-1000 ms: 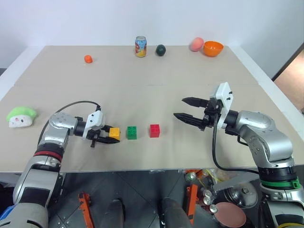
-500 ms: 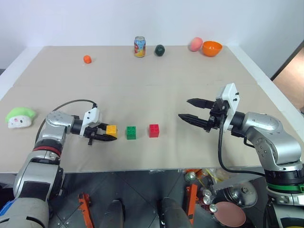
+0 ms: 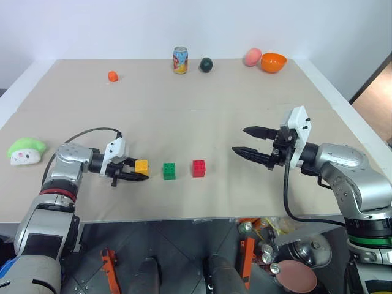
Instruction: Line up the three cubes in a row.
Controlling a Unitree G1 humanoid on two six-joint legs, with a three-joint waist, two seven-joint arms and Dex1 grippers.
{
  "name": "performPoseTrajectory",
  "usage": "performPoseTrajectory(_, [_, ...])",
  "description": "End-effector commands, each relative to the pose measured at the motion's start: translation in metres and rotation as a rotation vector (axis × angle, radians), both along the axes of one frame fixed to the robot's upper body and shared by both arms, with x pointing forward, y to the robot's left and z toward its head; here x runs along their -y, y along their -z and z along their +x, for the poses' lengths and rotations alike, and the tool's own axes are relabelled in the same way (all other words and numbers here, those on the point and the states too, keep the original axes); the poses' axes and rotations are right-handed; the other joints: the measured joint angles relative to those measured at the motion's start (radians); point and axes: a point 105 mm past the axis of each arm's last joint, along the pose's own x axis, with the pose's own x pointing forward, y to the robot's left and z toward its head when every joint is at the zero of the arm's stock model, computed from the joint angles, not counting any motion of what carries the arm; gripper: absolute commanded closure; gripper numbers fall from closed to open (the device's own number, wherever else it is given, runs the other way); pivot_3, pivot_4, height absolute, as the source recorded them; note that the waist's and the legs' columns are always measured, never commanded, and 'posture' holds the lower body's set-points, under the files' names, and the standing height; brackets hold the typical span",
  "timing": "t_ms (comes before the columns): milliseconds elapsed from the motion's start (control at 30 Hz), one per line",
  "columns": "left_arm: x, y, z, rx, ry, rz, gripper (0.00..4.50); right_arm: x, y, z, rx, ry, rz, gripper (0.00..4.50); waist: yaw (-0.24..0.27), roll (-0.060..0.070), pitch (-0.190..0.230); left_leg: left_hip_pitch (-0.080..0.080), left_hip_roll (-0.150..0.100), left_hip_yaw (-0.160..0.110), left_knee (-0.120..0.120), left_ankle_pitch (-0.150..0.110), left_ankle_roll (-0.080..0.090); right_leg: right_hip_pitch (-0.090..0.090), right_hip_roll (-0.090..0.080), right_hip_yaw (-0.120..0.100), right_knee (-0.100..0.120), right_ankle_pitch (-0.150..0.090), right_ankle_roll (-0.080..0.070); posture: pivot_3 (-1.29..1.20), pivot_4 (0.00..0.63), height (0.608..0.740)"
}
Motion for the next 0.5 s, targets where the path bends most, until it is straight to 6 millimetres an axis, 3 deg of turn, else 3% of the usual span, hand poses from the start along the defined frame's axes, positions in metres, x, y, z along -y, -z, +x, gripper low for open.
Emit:
performPoseTrajectory(33, [0.005, -0.007, -0.001, 0.023, 0.03, -0.021, 3.14, 0.003, -0.018, -0.003, 0.062, -0.007, -0.005, 1.03, 0.0, 0.0, 0.0, 0.0, 0.0, 0.0, 0.0, 0.0, 0.0, 0.0, 0.0, 0.0, 0.0, 0.0, 0.0, 0.0, 0.15, 0.74])
performPoseTrajectory(500, [-0.012, 0.001, -0.01, 0.003, 0.013, 0.021, 3.14, 0.003, -0.018, -0.003, 0.061, -0.012, -0.014, 1.03, 0.0, 0.0, 0.0, 0.0, 0.0, 0.0, 0.0, 0.0, 0.0, 0.0, 0.0, 0.0, 0.0, 0.0, 0.0, 0.0, 0.15, 0.74])
